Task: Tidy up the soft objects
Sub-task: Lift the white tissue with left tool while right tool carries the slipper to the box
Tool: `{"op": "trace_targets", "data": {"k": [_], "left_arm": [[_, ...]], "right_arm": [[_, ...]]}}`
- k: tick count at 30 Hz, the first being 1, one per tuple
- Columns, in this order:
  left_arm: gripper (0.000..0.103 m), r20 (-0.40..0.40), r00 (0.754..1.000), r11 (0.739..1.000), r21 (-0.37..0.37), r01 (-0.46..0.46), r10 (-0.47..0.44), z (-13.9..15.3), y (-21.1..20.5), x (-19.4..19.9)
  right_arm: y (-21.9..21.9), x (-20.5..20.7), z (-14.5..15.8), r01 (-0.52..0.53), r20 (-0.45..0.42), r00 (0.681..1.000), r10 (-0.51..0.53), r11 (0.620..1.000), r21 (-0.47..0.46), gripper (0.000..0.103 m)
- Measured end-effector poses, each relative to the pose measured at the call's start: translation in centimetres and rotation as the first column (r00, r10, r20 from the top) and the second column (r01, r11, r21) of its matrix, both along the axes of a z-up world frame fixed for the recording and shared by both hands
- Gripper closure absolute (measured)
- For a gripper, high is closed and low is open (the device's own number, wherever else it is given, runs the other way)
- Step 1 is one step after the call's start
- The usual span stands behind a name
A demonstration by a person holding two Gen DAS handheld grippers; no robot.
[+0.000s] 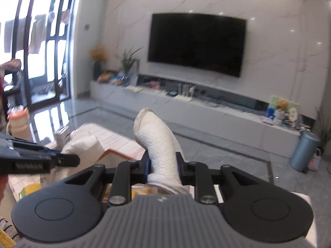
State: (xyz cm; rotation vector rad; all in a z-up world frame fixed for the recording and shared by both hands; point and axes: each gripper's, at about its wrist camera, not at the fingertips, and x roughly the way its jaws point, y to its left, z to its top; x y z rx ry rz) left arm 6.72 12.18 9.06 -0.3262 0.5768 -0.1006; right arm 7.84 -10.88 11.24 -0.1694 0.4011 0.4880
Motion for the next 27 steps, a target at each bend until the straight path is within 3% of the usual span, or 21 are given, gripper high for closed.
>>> {"op": "trace_targets", "data": {"k": [3, 6, 8, 11, 15, 21, 24, 27], "left_arm": [[0.088, 0.001, 0.999, 0.981, -0.185, -0.051, 0.053, -1.0, 3.6, 0.0], [0.088, 0.028, 0.995, 0.963, -0.258, -0.084, 0.094, -1.7, 5.3, -0.2], [0.088, 0.025, 0.994, 0.953, -0.287, -0.092, 0.104, -2.5, 6.3, -0.7], [0.088, 0.033, 0.999, 0.958, -0.287, -0.014, 0.024, -4.1, 8.5, -1.6], [0.088, 0.054, 0.993, 0.952, -0.296, -0.083, 0.104, -4.9, 10.2, -2.5], [0.088, 0.059, 0.99, 0.934, -0.343, -0.103, 0.131, -5.2, 11.8, -2.7], [0.088, 0.038, 0.992, 0.929, -0.358, -0.096, 0.117, -6.0, 11.8, -2.3], [0.088, 0.03, 0.992, 0.937, -0.333, -0.106, 0.123, -6.1, 11.7, -2.2]], "right_arm": [[3.4, 1.2, -2.2, -0.013, -0.048, 0.999, 0.012, 1.0, -0.008, 0.081], [6.1, 3.3, -4.5, -0.032, -0.098, 0.995, 0.027, 0.998, -0.052, 0.081], [7.6, 4.2, -5.9, -0.057, -0.121, 0.992, 0.046, 0.994, -0.089, 0.081], [9.1, 5.9, -7.5, -0.089, -0.152, 0.986, 0.07, 0.988, -0.124, 0.081], [11.6, 8.0, -9.2, -0.16, -0.154, 0.98, 0.128, 0.962, -0.22, 0.081], [15.5, 11.6, -12.1, -0.351, -0.194, 0.935, 0.298, 0.858, -0.374, 0.081], [17.4, 11.9, -13.8, -0.441, -0.147, 0.894, 0.424, 0.77, -0.461, 0.081], [19.2, 13.3, -15.8, -0.479, -0.205, 0.873, 0.443, 0.699, -0.531, 0.081]]}}
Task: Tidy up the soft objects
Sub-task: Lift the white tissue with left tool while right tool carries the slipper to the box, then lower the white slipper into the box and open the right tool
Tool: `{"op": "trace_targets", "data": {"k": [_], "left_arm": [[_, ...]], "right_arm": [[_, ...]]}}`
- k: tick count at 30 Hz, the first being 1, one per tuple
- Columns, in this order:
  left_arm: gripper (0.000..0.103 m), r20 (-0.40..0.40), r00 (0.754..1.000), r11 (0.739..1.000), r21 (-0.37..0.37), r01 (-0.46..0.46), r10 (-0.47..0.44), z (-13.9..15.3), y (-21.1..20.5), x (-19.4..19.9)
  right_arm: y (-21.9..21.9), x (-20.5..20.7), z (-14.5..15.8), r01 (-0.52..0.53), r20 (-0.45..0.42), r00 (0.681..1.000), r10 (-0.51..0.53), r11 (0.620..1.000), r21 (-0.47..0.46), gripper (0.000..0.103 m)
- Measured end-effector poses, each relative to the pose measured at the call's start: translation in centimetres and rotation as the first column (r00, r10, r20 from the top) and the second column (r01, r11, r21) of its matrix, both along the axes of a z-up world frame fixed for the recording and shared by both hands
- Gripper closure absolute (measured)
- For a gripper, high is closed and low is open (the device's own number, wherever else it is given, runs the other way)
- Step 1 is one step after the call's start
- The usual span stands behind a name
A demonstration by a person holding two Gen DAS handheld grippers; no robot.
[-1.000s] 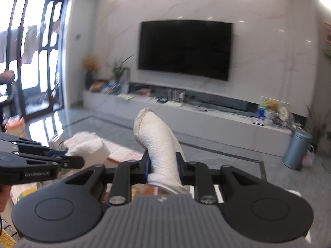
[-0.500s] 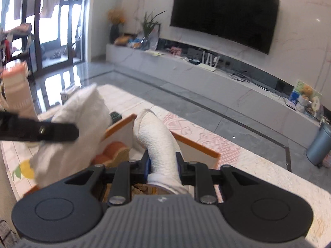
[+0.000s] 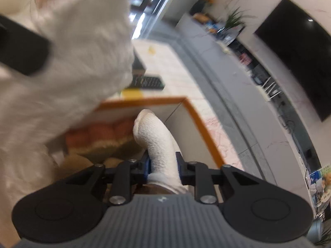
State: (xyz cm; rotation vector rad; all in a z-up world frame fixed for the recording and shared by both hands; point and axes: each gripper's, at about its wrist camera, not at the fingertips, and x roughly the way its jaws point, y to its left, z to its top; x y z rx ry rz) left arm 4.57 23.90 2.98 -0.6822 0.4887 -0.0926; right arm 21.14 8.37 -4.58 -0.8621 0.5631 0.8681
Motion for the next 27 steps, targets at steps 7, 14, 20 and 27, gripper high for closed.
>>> {"op": "trace_targets", "data": {"k": [7, 14, 20, 27], "left_arm": [[0.088, -0.026, 1.0, 0.999, -0.036, 0.013, -0.014, -0.5, 0.7, 0.2], [0.088, -0.042, 0.999, 0.999, -0.043, 0.01, -0.012, -0.8, 0.9, 0.2], [0.087, -0.047, 0.999, 1.0, -0.017, 0.006, -0.007, -0.5, 0.9, 0.0], [0.087, -0.039, 0.999, 1.0, -0.024, 0.01, -0.011, -0.3, 1.2, -0.4]], "right_arm": [[1.4, 3.6, -2.3, 0.06, -0.019, 0.998, -0.061, 0.997, -0.052, 0.084], [1.2, 4.5, -3.5, 0.088, -0.066, 0.994, -0.093, 0.993, -0.077, 0.074], [0.0, 3.6, -1.1, 0.093, -0.106, 0.99, -0.093, 0.996, -0.013, 0.042], [-5.4, 3.2, 5.1, 0.21, -0.299, 0.949, -0.097, 0.904, 0.372, 0.069]]}}
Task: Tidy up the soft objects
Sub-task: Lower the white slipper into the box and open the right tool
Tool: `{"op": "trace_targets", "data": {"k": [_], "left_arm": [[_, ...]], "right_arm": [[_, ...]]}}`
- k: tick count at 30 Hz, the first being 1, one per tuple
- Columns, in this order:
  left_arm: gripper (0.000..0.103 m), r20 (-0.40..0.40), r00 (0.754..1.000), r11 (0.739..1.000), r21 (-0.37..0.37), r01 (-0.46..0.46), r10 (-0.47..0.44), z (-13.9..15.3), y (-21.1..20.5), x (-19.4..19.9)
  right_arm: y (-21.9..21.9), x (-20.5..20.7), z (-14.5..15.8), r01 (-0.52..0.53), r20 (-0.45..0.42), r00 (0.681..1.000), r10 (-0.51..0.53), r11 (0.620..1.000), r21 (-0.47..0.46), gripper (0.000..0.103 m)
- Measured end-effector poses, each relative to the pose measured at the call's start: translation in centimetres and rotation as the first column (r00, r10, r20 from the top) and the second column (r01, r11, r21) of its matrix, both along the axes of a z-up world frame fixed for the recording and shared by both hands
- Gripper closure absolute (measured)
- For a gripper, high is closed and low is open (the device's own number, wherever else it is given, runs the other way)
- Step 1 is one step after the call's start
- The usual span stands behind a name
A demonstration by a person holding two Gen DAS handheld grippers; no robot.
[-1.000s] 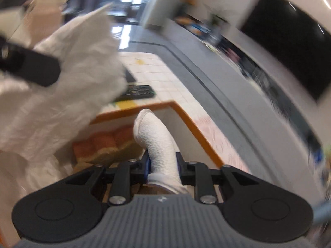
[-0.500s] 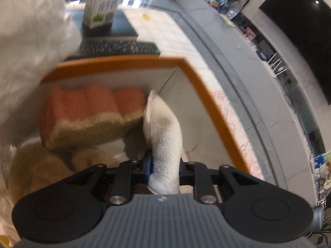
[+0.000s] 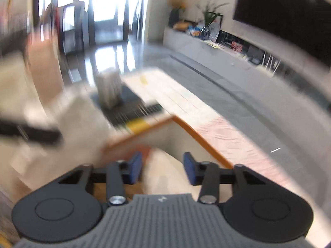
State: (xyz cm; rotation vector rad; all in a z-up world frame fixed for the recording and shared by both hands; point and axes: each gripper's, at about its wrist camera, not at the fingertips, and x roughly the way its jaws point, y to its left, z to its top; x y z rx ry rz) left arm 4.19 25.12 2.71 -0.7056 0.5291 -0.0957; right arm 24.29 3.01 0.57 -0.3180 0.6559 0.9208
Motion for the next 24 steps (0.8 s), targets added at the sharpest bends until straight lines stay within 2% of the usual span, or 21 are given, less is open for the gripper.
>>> {"op": "trace_targets", "data": {"k": [1, 2, 3, 5, 7, 10, 14, 21, 24], "left_arm": [[0.087, -0.003, 1.0, 1.0, -0.003, 0.0, 0.0, -0.1, 0.1, 0.0], [0.087, -0.006, 1.0, 1.0, -0.004, 0.0, 0.0, -0.2, 0.1, 0.0], [0.087, -0.012, 1.0, 1.0, -0.004, -0.001, 0.001, -0.3, 0.2, 0.1], [0.087, -0.02, 1.0, 1.0, -0.006, -0.002, 0.002, -0.4, 0.1, 0.1], [0.087, -0.02, 1.0, 1.0, -0.007, -0.003, 0.002, -0.4, 0.1, 0.2], [0.086, -0.025, 1.0, 1.0, 0.008, 0.011, -0.011, -0.5, 0.0, 0.4], [0.086, -0.041, 0.999, 1.0, 0.014, 0.026, -0.025, -1.0, -0.1, 0.8], [0.086, -0.046, 0.998, 0.999, 0.037, 0.037, -0.036, -1.1, -0.5, 1.0], [0.086, -0.048, 0.998, 0.999, 0.031, 0.045, -0.044, -1.2, -0.6, 1.1]], "right_arm": [[-0.1, 0.4, 0.2, 0.028, -0.02, 0.999, -0.028, 0.999, 0.017, 0.082], [0.3, 0.9, 0.0, 0.058, -0.031, 0.998, -0.058, 0.998, -0.012, 0.098], [1.0, 1.5, -0.6, 0.067, -0.045, 0.996, -0.071, 0.995, -0.077, 0.102], [2.2, 2.2, -2.5, 0.046, -0.097, 0.993, -0.066, 0.981, -0.189, 0.103], [3.3, 3.3, -4.5, 0.04, -0.161, 0.984, -0.082, 0.968, -0.248, 0.103], [4.2, 4.6, -7.3, 0.087, -0.148, 0.98, -0.135, 0.951, -0.295, 0.103], [6.2, 5.6, -9.2, 0.078, -0.155, 0.978, -0.137, 0.938, -0.337, 0.103], [8.1, 8.3, -12.5, 0.168, -0.192, 0.95, -0.247, 0.921, -0.35, 0.103], [8.2, 8.6, -12.2, 0.188, -0.202, 0.943, -0.266, 0.923, -0.337, 0.103]]}}
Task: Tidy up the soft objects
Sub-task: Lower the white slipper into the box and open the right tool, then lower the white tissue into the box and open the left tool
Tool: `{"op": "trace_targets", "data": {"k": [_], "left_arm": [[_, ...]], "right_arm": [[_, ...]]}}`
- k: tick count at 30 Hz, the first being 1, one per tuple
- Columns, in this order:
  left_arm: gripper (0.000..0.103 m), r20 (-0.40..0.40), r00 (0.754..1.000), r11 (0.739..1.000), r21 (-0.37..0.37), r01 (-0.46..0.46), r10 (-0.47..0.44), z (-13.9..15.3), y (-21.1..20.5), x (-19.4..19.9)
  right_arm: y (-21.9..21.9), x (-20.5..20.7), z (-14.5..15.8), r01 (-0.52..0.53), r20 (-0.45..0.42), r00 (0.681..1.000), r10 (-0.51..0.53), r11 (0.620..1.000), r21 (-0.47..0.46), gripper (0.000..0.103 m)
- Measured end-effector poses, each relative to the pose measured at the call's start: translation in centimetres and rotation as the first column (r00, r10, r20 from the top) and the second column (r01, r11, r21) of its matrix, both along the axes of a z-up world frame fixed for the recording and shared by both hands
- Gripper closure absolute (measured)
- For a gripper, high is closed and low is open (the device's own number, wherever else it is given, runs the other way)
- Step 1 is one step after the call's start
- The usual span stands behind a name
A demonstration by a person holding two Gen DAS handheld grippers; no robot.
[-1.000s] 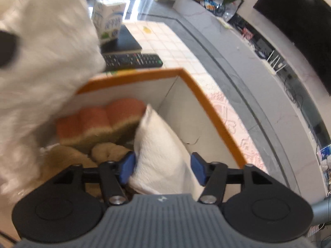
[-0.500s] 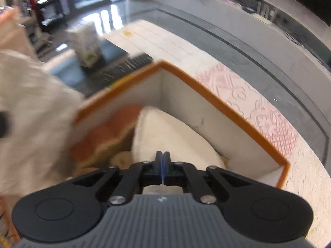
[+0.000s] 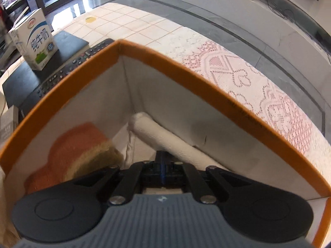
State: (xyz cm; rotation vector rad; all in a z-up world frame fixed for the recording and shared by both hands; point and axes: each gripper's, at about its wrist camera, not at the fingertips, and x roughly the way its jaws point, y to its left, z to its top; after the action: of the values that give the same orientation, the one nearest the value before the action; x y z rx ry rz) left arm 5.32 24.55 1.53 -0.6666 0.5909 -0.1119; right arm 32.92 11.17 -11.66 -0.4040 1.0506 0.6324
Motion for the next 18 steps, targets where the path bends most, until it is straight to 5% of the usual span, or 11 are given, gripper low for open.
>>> {"op": "trace_targets", "data": {"k": [9, 10, 11, 13, 18], "left_arm": [[0.087, 0.071, 0.997, 0.996, 0.083, -0.029, 0.023, 2.1, -1.4, -1.0], [0.087, 0.086, 0.996, 0.996, 0.081, -0.036, 0.029, 2.4, -1.6, -1.3], [0.087, 0.105, 0.994, 0.996, 0.08, -0.042, 0.034, 2.8, -1.7, -1.5], [0.087, 0.143, 0.989, 0.996, 0.08, -0.044, 0.032, 3.7, -2.1, -2.1], [0.087, 0.228, 0.972, 0.998, 0.046, 0.039, -0.048, 6.1, -3.6, -3.1]], "right_arm": [[-4.9, -3.6, 5.2, 0.062, 0.13, 0.988, -0.085, 0.984, 0.166, 0.1], [-5.5, -4.1, 6.0, 0.068, 0.161, 0.982, -0.095, 0.984, 0.167, 0.092], [-6.1, -4.7, 6.9, 0.074, 0.177, 0.978, -0.106, 0.982, 0.176, 0.07], [-7.5, -5.9, 8.5, 0.086, 0.192, 0.973, -0.13, 0.971, 0.222, 0.052], [-11.3, -9.6, 12.8, 0.1, 0.258, 0.949, -0.182, 0.948, 0.302, 0.044]]}}
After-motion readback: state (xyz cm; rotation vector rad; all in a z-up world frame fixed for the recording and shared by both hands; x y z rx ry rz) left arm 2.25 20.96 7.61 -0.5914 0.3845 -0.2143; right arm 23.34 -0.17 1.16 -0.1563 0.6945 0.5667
